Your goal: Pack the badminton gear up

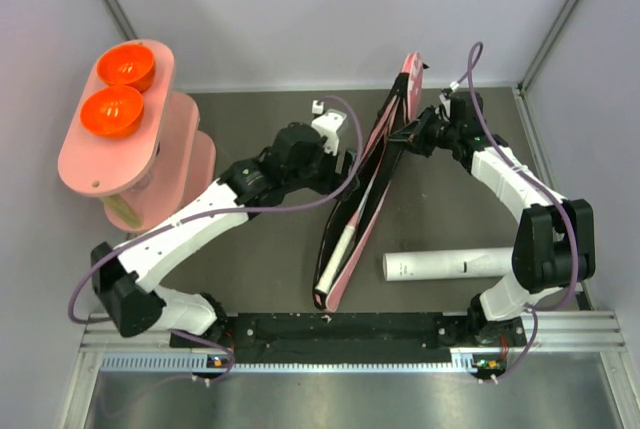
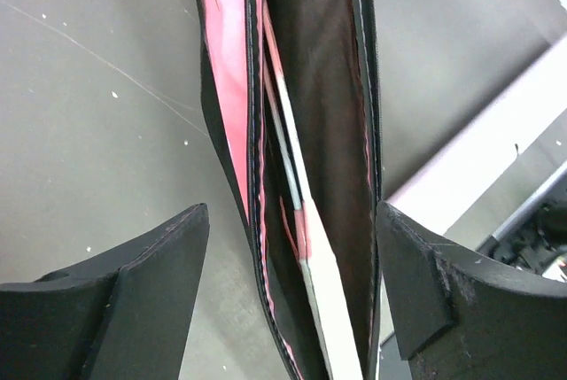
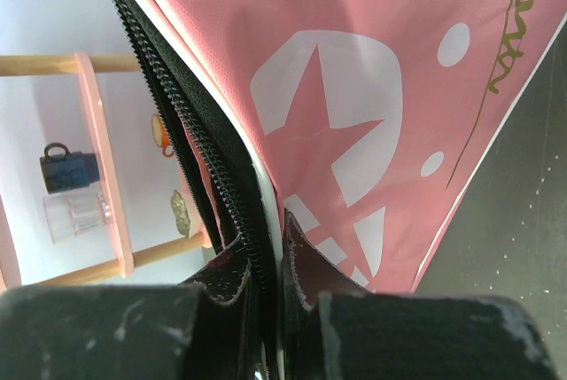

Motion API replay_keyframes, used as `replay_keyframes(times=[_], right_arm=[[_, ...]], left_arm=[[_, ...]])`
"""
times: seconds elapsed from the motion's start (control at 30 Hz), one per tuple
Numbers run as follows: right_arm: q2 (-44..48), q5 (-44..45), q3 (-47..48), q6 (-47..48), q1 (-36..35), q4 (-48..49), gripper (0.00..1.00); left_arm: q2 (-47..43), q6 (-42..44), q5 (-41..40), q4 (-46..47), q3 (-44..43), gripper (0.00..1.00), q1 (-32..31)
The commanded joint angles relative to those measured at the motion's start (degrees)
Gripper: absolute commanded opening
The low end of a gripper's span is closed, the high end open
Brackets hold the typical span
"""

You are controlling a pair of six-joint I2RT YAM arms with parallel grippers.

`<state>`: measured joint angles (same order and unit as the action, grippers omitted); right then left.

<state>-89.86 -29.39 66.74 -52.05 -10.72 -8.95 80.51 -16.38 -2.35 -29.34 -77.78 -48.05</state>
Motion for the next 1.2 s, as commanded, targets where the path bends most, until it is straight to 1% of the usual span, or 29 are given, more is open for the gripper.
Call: replay_keyframes(times=[0.0, 0.03, 0.17, 0.23, 0.27, 0.4, 0.43, 0.5, 0.6, 0.63, 0.67, 0.73, 0.77, 0.83, 0.87, 0.93, 0.97, 1.0, 1.1, 1.17], right_arm=[[0.74, -3.92, 2.16, -0.42, -0.09, 5.17, 0.00], [0.66, -3.92, 2.25, -0.42, -0.09, 5.17, 0.00], [0.83, -4.19, 2.96, 0.02, -0.18, 4.82, 0.00], [0.74, -4.36, 2.96, 0.20, -0.18, 4.73, 0.00], [0.83, -4.36, 2.96, 0.28, -0.18, 4.64, 0.00], [0.83, -4.45, 2.87, 0.46, -0.18, 4.29, 0.00], [1.01, -4.36, 2.78, 0.46, -0.18, 4.29, 0.00], [1.18, -4.45, 2.69, 0.46, -0.09, 4.38, 0.00], [1.27, -4.36, 2.69, 0.46, -0.09, 4.29, 0.00], [1.36, -4.54, 2.69, 0.55, -0.18, 4.29, 0.00], [1.36, -4.54, 2.69, 0.55, -0.09, 4.21, 0.00], [1.27, -4.63, 2.69, 0.46, -0.09, 4.29, 0.00], [1.27, -4.80, 2.61, 0.46, -0.18, 4.29, 0.00], [1.18, -4.71, 2.34, 0.46, -0.09, 4.38, 0.00], [1.18, -4.63, 2.25, 0.55, -0.18, 4.38, 0.00], [1.10, -4.71, 2.17, 0.46, -0.09, 4.38, 0.00], [1.10, -4.63, 2.08, 0.55, -0.18, 4.47, 0.00], [1.01, -4.54, 2.08, 0.55, -0.18, 4.38, 0.00], [0.83, -4.36, 1.99, 0.81, -0.09, 4.38, 0.00], [0.92, -4.19, 1.82, 0.90, -0.09, 4.29, 0.00]], left_arm=[[-2.64, -1.90, 8.67, 2.10, 7.62, 0.81, 0.86], [-3.07, -1.99, 10.68, 2.27, 8.95, 0.81, 0.86], [-3.87, -2.95, 13.16, 2.45, 13.61, 0.88, 0.86], [-4.74, -3.57, 14.56, 4.46, 16.33, 0.97, 0.86], [-4.84, -3.74, 15.44, 4.99, 17.04, 0.99, 0.86], [-4.92, -4.88, 17.90, 7.01, 20.11, 0.99, 0.94], [-4.92, -4.97, 18.86, 8.76, 20.82, 0.99, 0.86], [-4.40, -5.24, 18.96, 9.65, 22.22, 0.98, 0.86], [-2.21, -5.50, 18.17, 10.36, 23.37, 0.86, 0.86], [-1.16, -5.68, 18.00, 10.97, 23.90, 0.77, 0.86], [-0.54, -6.11, 17.56, 12.45, 25.03, 0.71, 0.86], [1.75, -6.38, 14.40, 12.56, 25.31, 0.62, 0.77], [2.45, -6.38, 13.26, 12.64, 25.31, 0.56, 0.77], [3.51, -6.64, 9.84, 12.12, 24.87, 0.51, 0.68], [3.60, -6.65, 9.39, 11.77, 24.17, 0.47, 0.59], [2.11, -6.73, 8.94, 11.15, 23.73, 0.47, 0.24], [1.24, -6.73, 9.99, 11.32, 23.64, 0.48, 0.33], [-0.34, -6.56, 10.95, 11.59, 23.46, 0.62, 0.24], [-3.94, -6.21, 16.40, 12.38, 23.02, 0.83, 0.33], [-5.44, -6.38, 21.04, 13.96, 22.59, 0.89, 0.33]])
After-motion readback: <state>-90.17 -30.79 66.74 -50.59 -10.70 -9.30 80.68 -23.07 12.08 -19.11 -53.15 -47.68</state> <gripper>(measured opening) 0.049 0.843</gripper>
